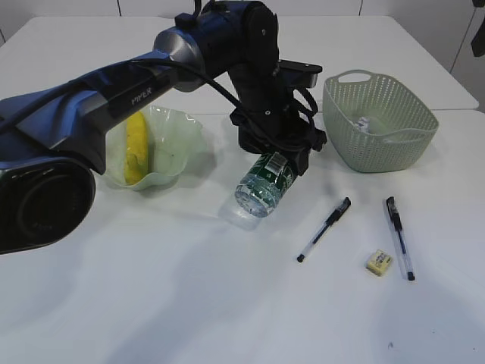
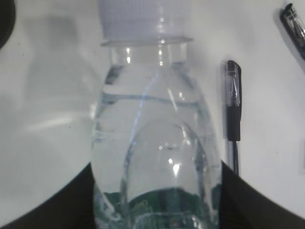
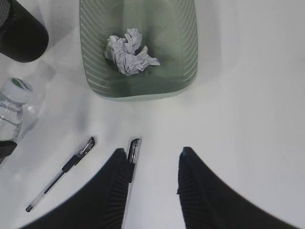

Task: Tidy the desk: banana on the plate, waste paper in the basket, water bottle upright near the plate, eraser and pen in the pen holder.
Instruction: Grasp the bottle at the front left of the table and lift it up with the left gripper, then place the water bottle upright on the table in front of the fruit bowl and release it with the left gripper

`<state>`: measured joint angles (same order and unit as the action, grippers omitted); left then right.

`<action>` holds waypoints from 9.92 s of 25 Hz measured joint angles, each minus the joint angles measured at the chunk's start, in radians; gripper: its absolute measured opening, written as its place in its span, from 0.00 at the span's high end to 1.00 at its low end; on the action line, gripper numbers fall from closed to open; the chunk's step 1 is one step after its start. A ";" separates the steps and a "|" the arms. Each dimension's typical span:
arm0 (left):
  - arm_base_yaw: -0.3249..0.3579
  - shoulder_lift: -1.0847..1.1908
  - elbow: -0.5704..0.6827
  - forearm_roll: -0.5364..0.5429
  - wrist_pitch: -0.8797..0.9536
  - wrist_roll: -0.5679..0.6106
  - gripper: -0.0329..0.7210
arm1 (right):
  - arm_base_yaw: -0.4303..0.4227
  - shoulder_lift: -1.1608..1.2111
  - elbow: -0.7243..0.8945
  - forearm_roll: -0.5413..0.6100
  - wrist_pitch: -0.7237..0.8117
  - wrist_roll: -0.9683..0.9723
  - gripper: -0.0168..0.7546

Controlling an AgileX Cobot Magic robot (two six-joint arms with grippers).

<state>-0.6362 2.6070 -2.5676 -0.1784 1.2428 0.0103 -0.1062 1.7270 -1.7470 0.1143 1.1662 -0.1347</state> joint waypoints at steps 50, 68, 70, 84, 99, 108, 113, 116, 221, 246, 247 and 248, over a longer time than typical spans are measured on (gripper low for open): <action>0.000 -0.260 -0.011 0.150 -0.125 0.000 0.46 | 0.000 0.000 0.000 0.000 -0.006 0.000 0.63; 0.000 -0.447 -0.011 0.240 -0.190 0.000 0.46 | 0.000 0.000 0.000 0.000 -0.012 0.000 0.64; 0.000 -0.471 -0.011 0.246 -0.194 0.000 0.46 | 0.000 0.000 0.000 0.000 -0.012 0.000 0.64; 0.000 -0.598 -0.011 0.313 -0.200 0.000 0.46 | 0.000 0.000 0.000 0.000 -0.014 0.000 0.64; 0.000 -0.814 -0.014 0.402 -0.186 0.000 0.46 | 0.000 0.000 0.000 0.000 -0.019 0.000 0.64; 0.000 -0.956 -0.014 0.450 -0.148 0.000 0.46 | 0.000 0.000 0.000 0.003 -0.021 0.000 0.64; 0.000 -1.025 -0.016 0.484 -0.134 0.000 0.46 | 0.000 0.000 0.000 0.010 -0.022 0.000 0.64; 0.000 -1.059 -0.018 0.517 -0.108 0.000 0.46 | 0.000 0.000 0.000 0.015 -0.022 0.000 0.64; 0.000 -1.881 1.690 1.175 -0.707 -0.905 0.46 | 0.000 0.000 0.000 0.042 0.020 -0.010 0.64; 0.000 -1.881 1.791 1.169 -0.815 -0.943 0.47 | 0.000 0.000 0.000 0.042 0.020 -0.012 0.64; 0.000 -1.881 1.791 1.169 -0.815 -0.943 0.47 | 0.000 0.000 0.000 0.042 0.020 -0.012 0.64; 0.000 -1.881 1.791 1.171 -0.815 -0.943 0.46 | 0.000 0.000 0.000 0.042 0.020 -0.012 0.64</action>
<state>-0.6362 0.7260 -0.7767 0.9923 0.4277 -0.9328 -0.1062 1.7270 -1.7470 0.1560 1.1866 -0.1472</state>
